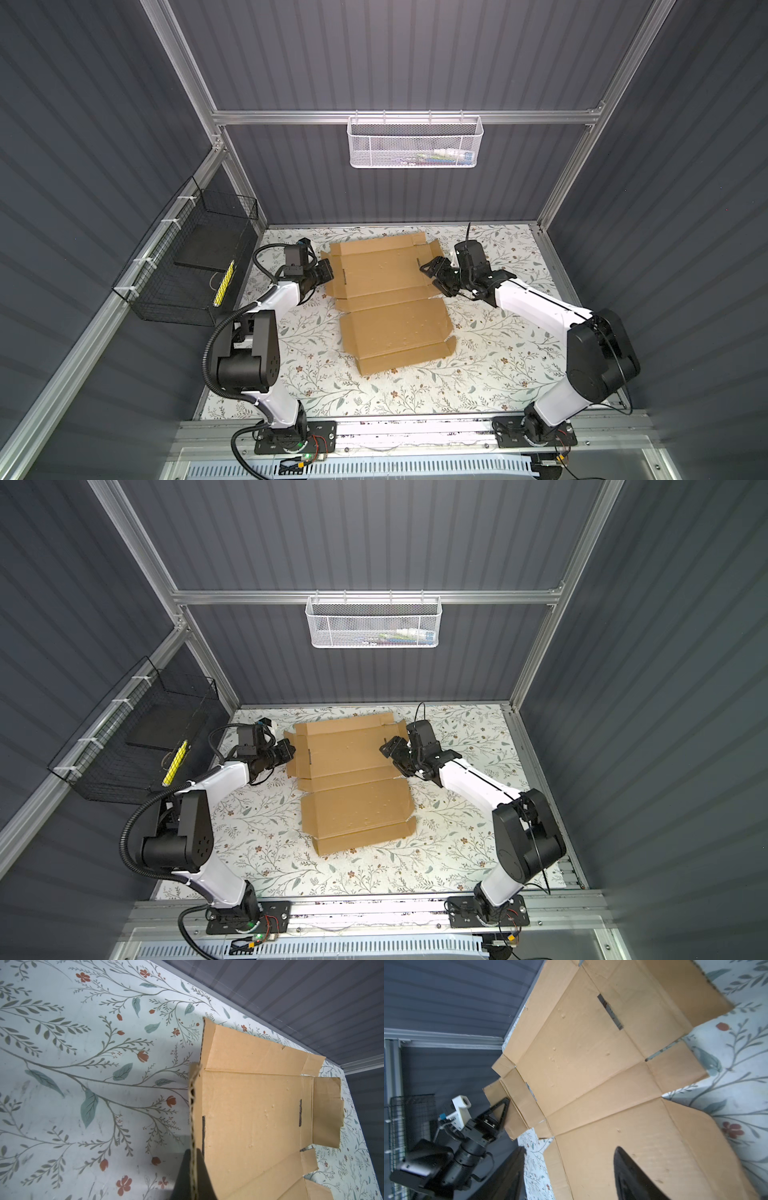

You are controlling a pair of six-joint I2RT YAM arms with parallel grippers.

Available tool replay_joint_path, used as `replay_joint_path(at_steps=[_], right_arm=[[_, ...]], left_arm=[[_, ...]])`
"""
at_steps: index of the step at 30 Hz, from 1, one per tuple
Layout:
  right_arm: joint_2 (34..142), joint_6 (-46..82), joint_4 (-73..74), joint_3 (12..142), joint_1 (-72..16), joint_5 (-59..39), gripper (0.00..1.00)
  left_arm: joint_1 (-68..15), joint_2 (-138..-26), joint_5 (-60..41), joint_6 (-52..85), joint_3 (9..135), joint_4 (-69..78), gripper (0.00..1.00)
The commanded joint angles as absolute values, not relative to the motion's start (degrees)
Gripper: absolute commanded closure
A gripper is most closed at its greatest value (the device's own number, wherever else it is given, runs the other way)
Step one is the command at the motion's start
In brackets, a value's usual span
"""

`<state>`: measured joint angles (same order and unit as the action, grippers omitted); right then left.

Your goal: Fold the paper box

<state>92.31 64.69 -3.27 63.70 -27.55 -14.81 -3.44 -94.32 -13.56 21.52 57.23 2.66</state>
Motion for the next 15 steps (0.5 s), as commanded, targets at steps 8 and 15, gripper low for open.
replay_joint_path(at_steps=[8,15], right_arm=[[95.54,77.63,1.60,67.83,-28.74,-10.28,0.26],[99.60,82.96,-0.66,73.41,-28.85,-9.84,0.25]], left_arm=[[-7.96,-85.39,-7.37,21.54,47.99,12.82,1.00],[-9.23,-81.00,-6.39,21.60,41.71,19.34,1.00]])
